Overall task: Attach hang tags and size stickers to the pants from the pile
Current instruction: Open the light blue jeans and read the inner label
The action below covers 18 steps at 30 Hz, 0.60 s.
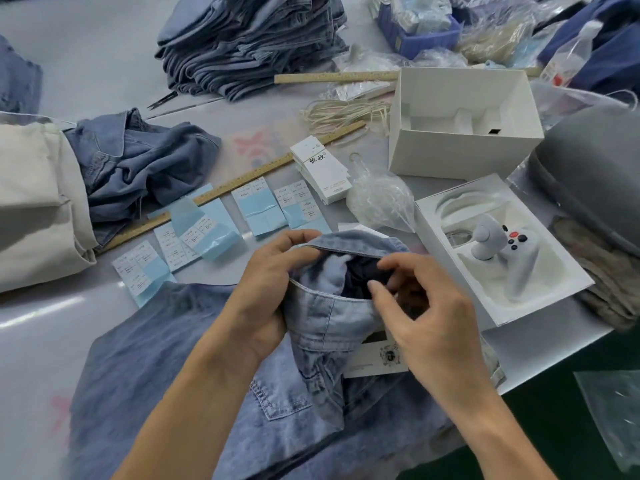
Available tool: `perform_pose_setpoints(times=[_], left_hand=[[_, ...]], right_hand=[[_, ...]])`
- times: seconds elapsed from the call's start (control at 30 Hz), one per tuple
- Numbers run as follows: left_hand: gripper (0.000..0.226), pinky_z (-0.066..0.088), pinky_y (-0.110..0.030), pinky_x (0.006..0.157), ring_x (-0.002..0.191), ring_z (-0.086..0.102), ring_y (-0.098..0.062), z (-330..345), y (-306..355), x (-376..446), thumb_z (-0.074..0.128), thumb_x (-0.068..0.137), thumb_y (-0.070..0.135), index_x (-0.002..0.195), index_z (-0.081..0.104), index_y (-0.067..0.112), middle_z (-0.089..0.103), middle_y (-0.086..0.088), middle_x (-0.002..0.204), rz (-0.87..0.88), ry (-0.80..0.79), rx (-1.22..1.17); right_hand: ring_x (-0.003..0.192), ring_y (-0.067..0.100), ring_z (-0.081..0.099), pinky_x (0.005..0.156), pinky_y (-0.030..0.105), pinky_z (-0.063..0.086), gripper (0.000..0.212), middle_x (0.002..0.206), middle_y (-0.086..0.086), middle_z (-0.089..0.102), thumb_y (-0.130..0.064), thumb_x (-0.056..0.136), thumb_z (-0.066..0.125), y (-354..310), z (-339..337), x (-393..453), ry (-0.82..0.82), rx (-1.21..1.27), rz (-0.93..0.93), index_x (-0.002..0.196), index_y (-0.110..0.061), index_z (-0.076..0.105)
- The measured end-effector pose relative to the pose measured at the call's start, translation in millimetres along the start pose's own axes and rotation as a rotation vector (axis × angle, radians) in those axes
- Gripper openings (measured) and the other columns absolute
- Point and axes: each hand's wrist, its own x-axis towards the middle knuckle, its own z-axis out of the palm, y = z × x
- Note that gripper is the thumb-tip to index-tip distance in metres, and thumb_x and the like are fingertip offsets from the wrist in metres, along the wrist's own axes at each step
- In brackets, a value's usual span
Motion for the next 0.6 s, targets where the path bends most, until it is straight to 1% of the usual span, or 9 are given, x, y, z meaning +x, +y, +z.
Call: perform_pose_setpoints(times=[0.07,0.13,0.2,0.27,0.33,0.4,0.47,0.53,0.6], left_hand=[[0.017,0.062,-0.034,0.066,0.080,0.074,-0.026,-5,3,0,0.067,0.089,0.006,0.101,0.074,0.017,0.077,-0.015,0.093,0.045,-0.072,0.127],[0.022,0.062,-0.039,0.077,0.091,0.075,-0.024,-9,8,0,0.079,0.083,0.022,0.103,0.077,0.030,0.078,-0.011,0.098,0.158,-0.119,0.467],[0.021,0.062,-0.044,0.082,0.089,0.075,-0.018,-8,14,0,0.083,0.083,0.035,0.102,0.077,0.039,0.078,-0.004,0.093,0.253,-0.120,0.747],[0.009,0.062,-0.041,0.079,0.080,0.074,-0.010,-2,17,3,0.077,0.090,0.034,0.096,0.076,0.039,0.077,0.006,0.083,0.347,-0.102,0.895],[0.009,0.058,-0.034,0.073,0.078,0.069,-0.004,4,20,6,0.071,0.092,0.032,0.089,0.073,0.040,0.073,0.014,0.080,0.448,-0.040,1.063],[0.011,0.051,-0.030,0.070,0.078,0.063,-0.002,8,23,9,0.066,0.091,0.031,0.084,0.068,0.039,0.068,0.017,0.080,0.492,0.000,1.131],[0.011,0.049,-0.031,0.067,0.071,0.062,-0.003,10,24,12,0.060,0.090,0.031,0.082,0.065,0.037,0.069,0.017,0.075,0.427,-0.008,1.067],[0.010,0.053,-0.038,0.069,0.069,0.065,-0.012,12,25,14,0.055,0.087,0.035,0.083,0.064,0.034,0.071,0.011,0.071,0.363,0.000,1.012],[0.013,0.055,-0.049,0.074,0.072,0.067,-0.024,12,25,15,0.053,0.088,0.034,0.083,0.063,0.028,0.072,0.001,0.071,0.348,0.046,0.963]], right_hand=[[0.084,0.009,0.062,0.075,0.022,0.054,0.029,0.100,-0.012,0.060,-0.020,0.091,0.070,0,-4,5,0.056,-0.120,-0.051,0.119,-0.025,0.067],[0.095,0.008,0.058,0.088,0.014,0.049,0.035,0.111,-0.008,0.062,-0.015,0.090,0.068,1,-8,8,0.117,-0.282,-0.114,0.125,-0.019,0.067],[0.107,0.012,0.052,0.098,0.006,0.037,0.039,0.119,-0.003,0.064,-0.011,0.089,0.069,2,-9,7,0.090,-0.426,-0.157,0.128,-0.013,0.067],[0.112,0.011,0.051,0.101,0.014,0.038,0.039,0.120,-0.003,0.065,-0.014,0.089,0.069,5,-8,5,-0.033,-0.414,-0.127,0.128,-0.012,0.067],[0.106,0.009,0.050,0.094,0.028,0.044,0.039,0.114,-0.010,0.062,-0.027,0.092,0.066,7,-5,2,-0.160,-0.344,-0.036,0.129,-0.018,0.062],[0.100,0.014,0.048,0.087,0.036,0.046,0.046,0.107,-0.008,0.061,-0.033,0.092,0.067,8,-1,-2,-0.218,-0.403,-0.012,0.134,-0.018,0.056],[0.098,0.020,0.046,0.085,0.043,0.049,0.050,0.105,-0.002,0.056,-0.028,0.090,0.069,8,1,-5,-0.191,-0.484,-0.084,0.135,-0.015,0.055],[0.106,0.021,0.044,0.089,0.041,0.052,0.047,0.114,0.000,0.049,-0.027,0.089,0.067,5,-3,-5,-0.123,-0.473,-0.139,0.134,-0.014,0.058],[0.118,0.024,0.047,0.098,0.037,0.050,0.038,0.127,0.005,0.051,-0.021,0.089,0.069,4,-6,-6,-0.047,-0.472,-0.233,0.125,-0.011,0.066]])
